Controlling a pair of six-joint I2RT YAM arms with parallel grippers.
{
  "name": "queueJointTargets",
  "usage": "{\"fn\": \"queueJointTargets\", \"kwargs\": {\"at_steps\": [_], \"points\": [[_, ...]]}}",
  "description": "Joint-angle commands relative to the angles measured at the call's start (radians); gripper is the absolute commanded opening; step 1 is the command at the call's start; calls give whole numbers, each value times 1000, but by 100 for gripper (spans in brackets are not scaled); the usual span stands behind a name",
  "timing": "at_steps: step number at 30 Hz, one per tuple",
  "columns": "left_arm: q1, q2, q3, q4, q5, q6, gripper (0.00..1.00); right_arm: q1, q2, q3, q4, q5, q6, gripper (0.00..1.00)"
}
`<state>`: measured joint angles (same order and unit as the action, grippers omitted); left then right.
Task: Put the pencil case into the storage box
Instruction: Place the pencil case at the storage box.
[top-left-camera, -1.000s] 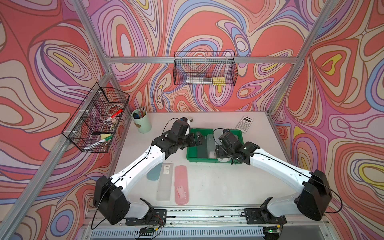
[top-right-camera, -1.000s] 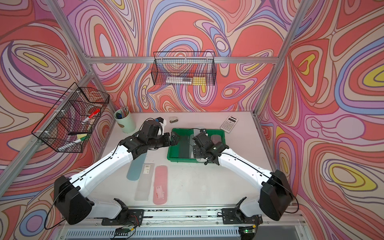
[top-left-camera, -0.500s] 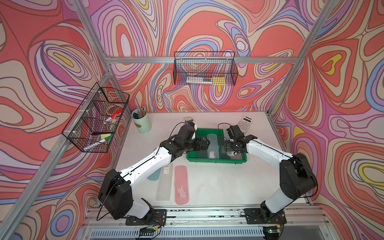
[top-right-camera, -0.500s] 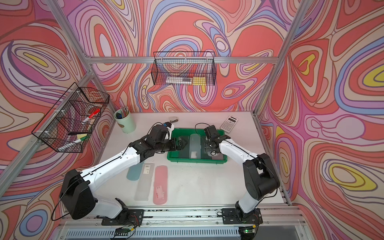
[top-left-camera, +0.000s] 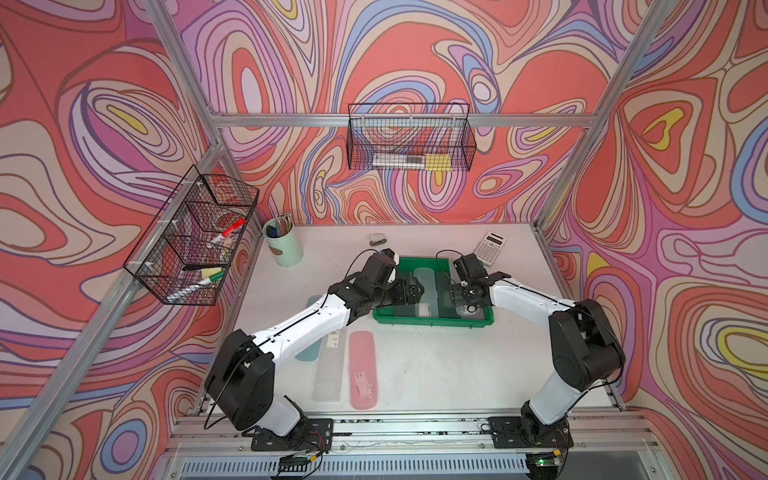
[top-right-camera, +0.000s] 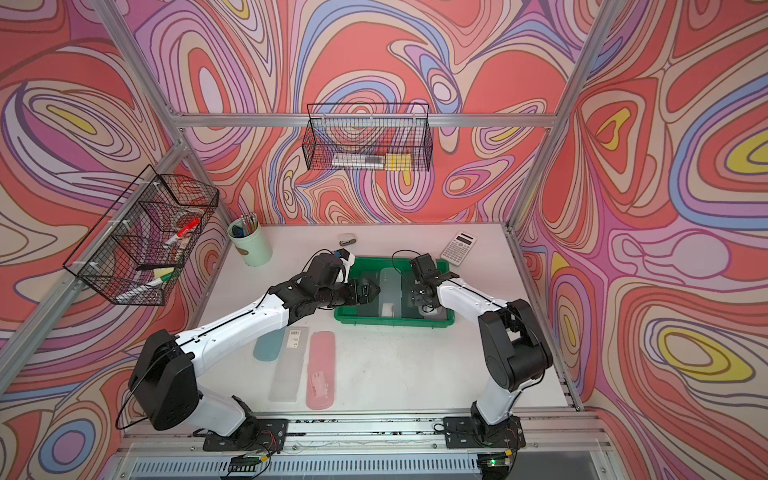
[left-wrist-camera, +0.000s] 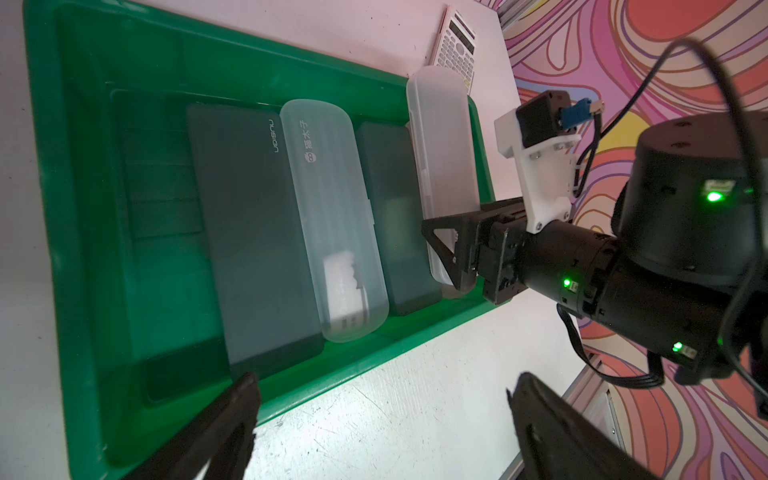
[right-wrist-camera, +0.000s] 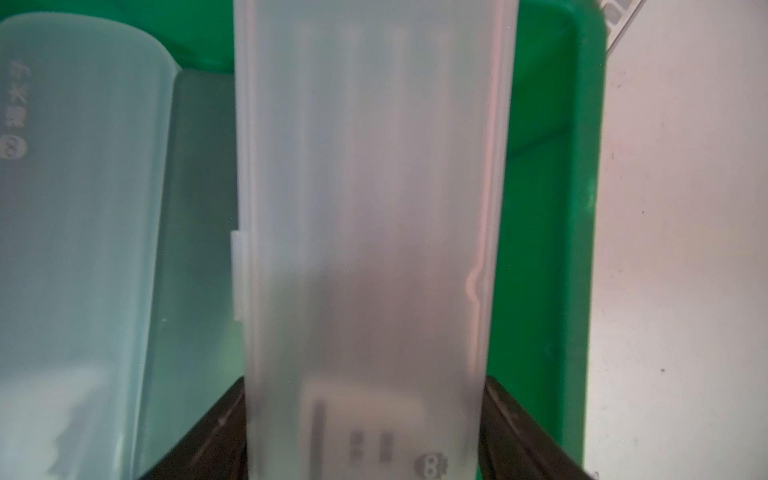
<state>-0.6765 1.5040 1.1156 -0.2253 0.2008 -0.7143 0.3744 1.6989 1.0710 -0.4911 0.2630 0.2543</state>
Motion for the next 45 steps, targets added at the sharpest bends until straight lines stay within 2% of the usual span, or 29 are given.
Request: {"fn": "queueJointTargets", "kwargs": {"at_steps": [1, 7, 14, 27, 35, 38, 43, 45], "points": [[-6, -52, -37, -11, -43, 30, 99, -2, -43, -33, 15, 8, 23, 55], [-6, -63, -19, -32, -9, 51, 99, -2, -27, -34, -1, 28, 15, 56], [-6, -67, -19, -56, -52, 76, 99, -2, -72, -10, -43, 38, 9, 55], [-6, -67, -18, -57, -49, 72, 99, -2, -129, -22, -81, 21, 5, 55], [-6, -94, -17, -70, -76, 84, 99, -2, -83, -38, -62, -6, 8, 55], [-6, -106, -20, -82, -83, 91, 99, -2, -63, -43, -52, 1, 6, 59], [-6, -104, -29, -89, -86, 93, 99, -2, -41, -37, -55, 25, 9, 80], [-6, -99, -32, -86, -85, 90, 99, -2, -41, -31, -61, 42, 13, 84]]}}
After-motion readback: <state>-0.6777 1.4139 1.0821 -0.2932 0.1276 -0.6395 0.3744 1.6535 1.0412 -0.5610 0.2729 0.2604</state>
